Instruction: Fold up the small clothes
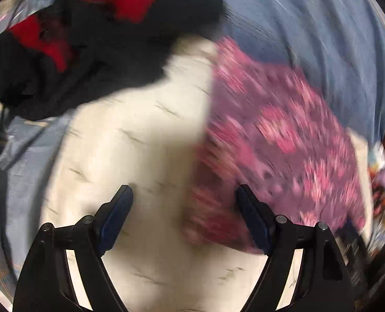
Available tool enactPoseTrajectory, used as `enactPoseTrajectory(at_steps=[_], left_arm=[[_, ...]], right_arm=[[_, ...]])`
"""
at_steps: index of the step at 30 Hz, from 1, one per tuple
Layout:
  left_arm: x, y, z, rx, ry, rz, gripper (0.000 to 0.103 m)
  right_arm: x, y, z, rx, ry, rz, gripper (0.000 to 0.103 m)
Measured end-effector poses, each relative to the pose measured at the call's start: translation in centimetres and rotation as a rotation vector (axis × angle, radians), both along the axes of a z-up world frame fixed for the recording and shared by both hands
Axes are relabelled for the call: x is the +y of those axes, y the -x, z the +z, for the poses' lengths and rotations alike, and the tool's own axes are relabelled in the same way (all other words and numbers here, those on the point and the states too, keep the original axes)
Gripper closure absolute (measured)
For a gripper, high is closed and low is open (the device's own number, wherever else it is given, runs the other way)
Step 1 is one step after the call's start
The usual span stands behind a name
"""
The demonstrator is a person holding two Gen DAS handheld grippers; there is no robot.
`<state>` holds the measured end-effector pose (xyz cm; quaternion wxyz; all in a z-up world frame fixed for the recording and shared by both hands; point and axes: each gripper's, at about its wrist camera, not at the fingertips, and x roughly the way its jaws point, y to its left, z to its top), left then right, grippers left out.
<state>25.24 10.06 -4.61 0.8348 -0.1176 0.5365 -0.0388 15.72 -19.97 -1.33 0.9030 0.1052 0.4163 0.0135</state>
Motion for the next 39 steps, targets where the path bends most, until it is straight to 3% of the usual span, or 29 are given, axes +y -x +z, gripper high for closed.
enactPoseTrajectory(at_steps=[3,6,13,17,18,19,20,26,29,30,31,33,34,35,39], left_arm=[[3.1,-1.2,0.3,0.038,0.029,0.052,0.021],[5.1,-2.5,0.4,0.062,0.065,0.074,0.021],[5.0,-6.7,-0.1,0.102,0.133,0.031,0.021],[3.3,-9.9,-0.2,0.139,0.209,-0.026,0.021],[2.6,-10.9,-0.4,0.157,0.238,-0.049,0.021],[1.9,-11.7,-0.6,0.17,0.254,-0.067,0.021],[1.1,-12.6,-0.9,0.187,0.264,-0.087,0.021],[-5.0,-17.0,-2.3,0.232,0.166,-0.221,0.019],[-6.9,-17.4,-2.3,0.259,0.198,-0.306,0.02],[-7.3,-17.4,-2.3,0.271,0.215,-0.317,0.033],[-7.8,-17.3,-2.3,0.283,0.222,-0.325,0.06],[-8.1,-16.9,-2.1,0.297,0.212,-0.325,0.084],[-8.1,-16.7,-1.6,0.282,0.195,-0.309,0.092],[-8.2,-16.5,-1.2,0.271,0.19,-0.302,0.092],[-9.1,-15.3,2.6,0.192,0.191,-0.296,0.094]], right_arm=[[3.6,-0.2,0.4,-0.003,-0.01,0.11,0.028],[8.7,-0.7,0.2,0.006,0.052,0.256,0.029],[20.8,-2.7,-1.1,-0.037,0.407,0.518,0.028],[23.7,-4.5,-1.1,-0.101,0.565,0.524,0.031],[23.9,-4.9,-1.2,-0.109,0.583,0.522,0.044],[23.8,-5.3,-1.4,-0.103,0.576,0.519,0.063],[23.5,-5.5,-1.5,-0.091,0.556,0.52,0.066],[23.6,-5.0,-1.8,-0.123,0.558,0.518,0.066],[23.3,-5.3,-1.8,-0.123,0.532,0.52,0.066],[23.4,-5.5,-1.8,-0.122,0.522,0.521,0.066],[23.3,-5.6,-1.7,-0.118,0.508,0.522,0.066],[22.7,-6.0,-1.4,-0.115,0.464,0.522,0.07],[22.1,-6.1,-1.1,-0.117,0.429,0.514,0.084],[21.7,-6.2,-0.8,-0.121,0.404,0.504,0.092],[17.6,-6.5,1.0,-0.167,0.236,0.404,0.093]])
